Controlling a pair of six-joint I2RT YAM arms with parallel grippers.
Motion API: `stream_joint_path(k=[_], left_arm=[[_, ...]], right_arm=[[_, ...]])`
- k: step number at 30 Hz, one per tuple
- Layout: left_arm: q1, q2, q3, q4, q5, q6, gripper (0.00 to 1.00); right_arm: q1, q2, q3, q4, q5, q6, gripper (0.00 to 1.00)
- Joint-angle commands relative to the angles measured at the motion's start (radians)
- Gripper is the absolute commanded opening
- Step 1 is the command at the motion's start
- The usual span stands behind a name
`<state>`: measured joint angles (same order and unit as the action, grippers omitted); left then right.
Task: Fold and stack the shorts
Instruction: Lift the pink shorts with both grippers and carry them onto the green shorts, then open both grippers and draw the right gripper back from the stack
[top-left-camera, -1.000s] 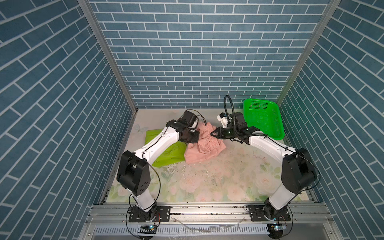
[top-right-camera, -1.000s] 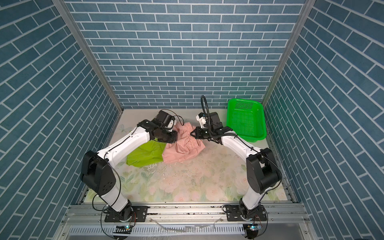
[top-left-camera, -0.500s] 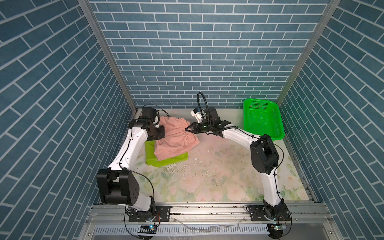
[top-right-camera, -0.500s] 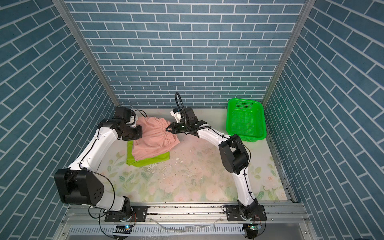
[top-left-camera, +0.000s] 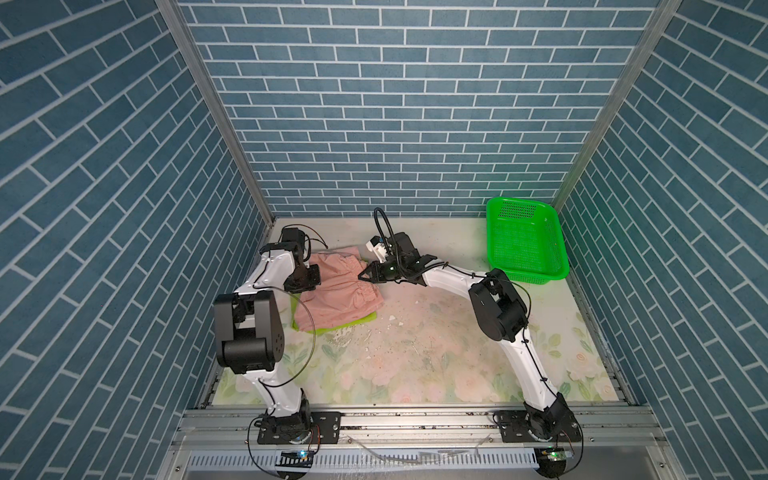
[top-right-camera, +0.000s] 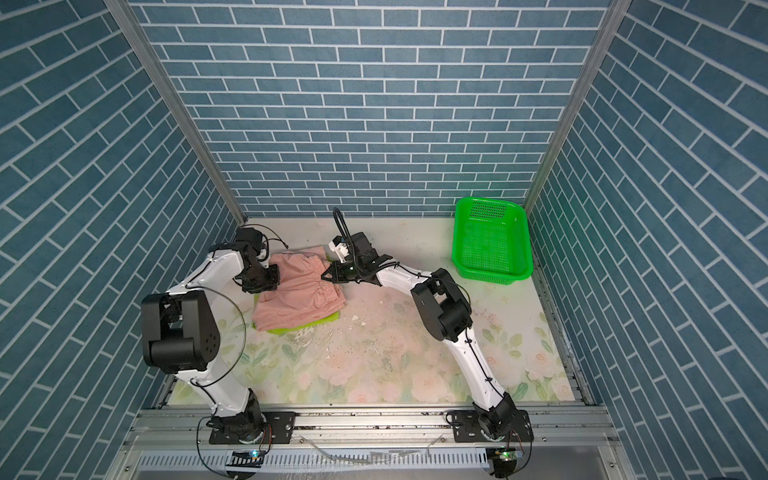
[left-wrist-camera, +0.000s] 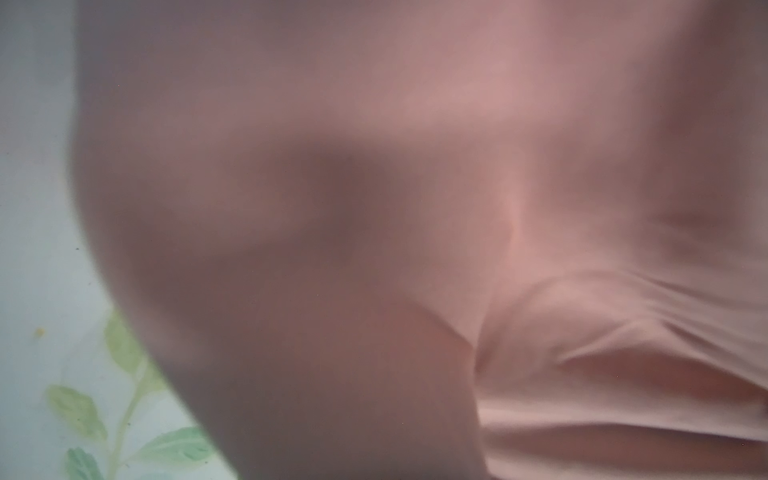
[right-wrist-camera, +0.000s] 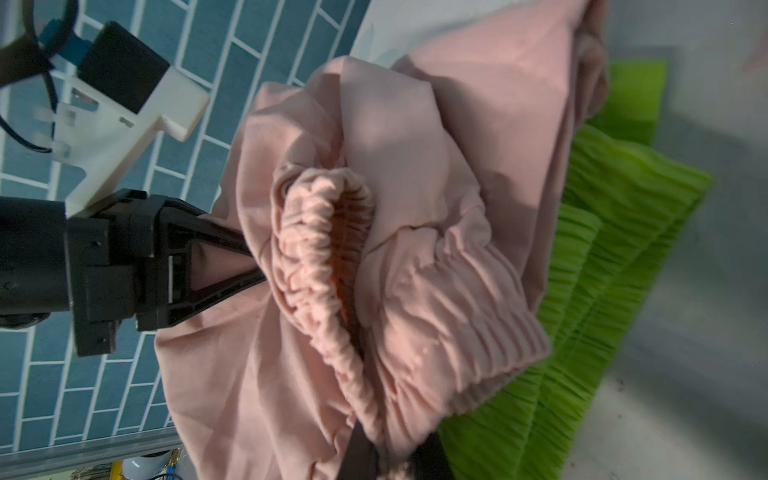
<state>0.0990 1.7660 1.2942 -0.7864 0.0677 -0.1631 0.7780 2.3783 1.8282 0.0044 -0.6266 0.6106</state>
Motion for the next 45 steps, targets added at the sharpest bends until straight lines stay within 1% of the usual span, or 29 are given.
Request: stream_joint_path(k=[1, 2, 3, 5, 7, 11, 12, 15, 17, 19, 21, 24, 26, 27, 30, 33, 35, 37, 38, 40, 45], left_arm=[[0.076, 0.037, -0.03, 0.047, -0.118, 0.009, 0.7], [0.084, 0.042, -0.029, 0.048, -0.125, 0.007, 0.87], [0.091, 0.043, -0.025, 0.052, -0.126, 0.005, 0.99], [0.094, 0.02, -0.009, 0.053, -0.119, -0.003, 1.0], [0.094, -0.009, 0.031, 0.029, -0.106, -0.015, 1.0], [0.09, -0.092, 0.125, -0.055, -0.068, -0.038, 1.0], [0.084, -0.119, 0.137, -0.072, -0.055, -0.043, 1.0], [0.048, -0.209, 0.13, -0.113, -0.02, -0.074, 1.0], [-0.015, -0.278, 0.079, -0.104, -0.002, -0.096, 1.0], [-0.112, -0.34, 0.014, -0.073, 0.014, -0.119, 1.0], [-0.211, -0.378, -0.043, -0.059, 0.006, -0.162, 1.0], [-0.307, -0.424, -0.141, 0.02, -0.008, -0.213, 1.0], [-0.343, -0.435, -0.199, 0.07, -0.035, -0.23, 1.0], [-0.356, -0.424, -0.212, 0.069, -0.057, -0.238, 1.0], [-0.37, -0.35, -0.211, 0.023, -0.078, -0.267, 1.0], [-0.407, -0.3, -0.232, 0.034, -0.09, -0.282, 1.0], [-0.42, -0.29, -0.268, 0.079, -0.056, -0.307, 1.0], [-0.426, -0.29, -0.309, 0.135, 0.002, -0.321, 1.0], [-0.426, -0.293, -0.318, 0.137, 0.017, -0.333, 1.0], [-0.441, -0.311, -0.315, 0.105, 0.007, -0.344, 1.0], [-0.502, -0.381, -0.257, -0.052, -0.084, -0.382, 1.0]], right_arm=[[-0.022, 0.016, -0.002, 0.041, 0.014, 0.003, 0.32], [-0.022, 0.011, -0.012, 0.059, 0.005, 0.002, 0.43], [-0.022, 0.001, -0.023, 0.074, 0.004, 0.0, 0.52], [-0.022, -0.022, -0.039, 0.099, 0.0, -0.007, 0.59], [-0.023, -0.061, -0.06, 0.113, 0.013, -0.015, 0.62], [-0.022, -0.177, -0.126, 0.099, 0.067, -0.047, 0.64], [-0.021, -0.23, -0.15, 0.084, 0.083, -0.065, 0.65], [-0.025, -0.328, -0.217, 0.027, 0.118, -0.125, 0.66], [-0.029, -0.393, -0.279, 0.007, 0.137, -0.156, 0.66], [-0.043, -0.46, -0.368, 0.022, 0.137, -0.159, 0.66], [-0.07, -0.537, -0.478, 0.063, 0.13, -0.141, 0.66], [-0.106, -0.64, -0.622, 0.091, 0.138, -0.14, 0.66], [-0.126, -0.697, -0.7, 0.091, 0.15, -0.151, 0.66], [-0.138, -0.727, -0.735, 0.088, 0.157, -0.153, 0.66], [-0.16, -0.799, -0.83, 0.086, 0.173, -0.152, 0.66], [-0.177, -0.858, -0.898, 0.086, 0.188, -0.152, 0.66], [-0.187, -0.882, -0.922, 0.081, 0.196, -0.151, 0.66], [-0.191, -0.893, -0.942, 0.083, 0.207, -0.149, 0.66], [-0.193, -0.898, -0.949, 0.087, 0.209, -0.147, 0.66], [-0.195, -0.896, -0.954, 0.087, 0.208, -0.146, 0.66], [-0.197, -0.875, -0.952, 0.095, 0.199, -0.143, 0.66]])
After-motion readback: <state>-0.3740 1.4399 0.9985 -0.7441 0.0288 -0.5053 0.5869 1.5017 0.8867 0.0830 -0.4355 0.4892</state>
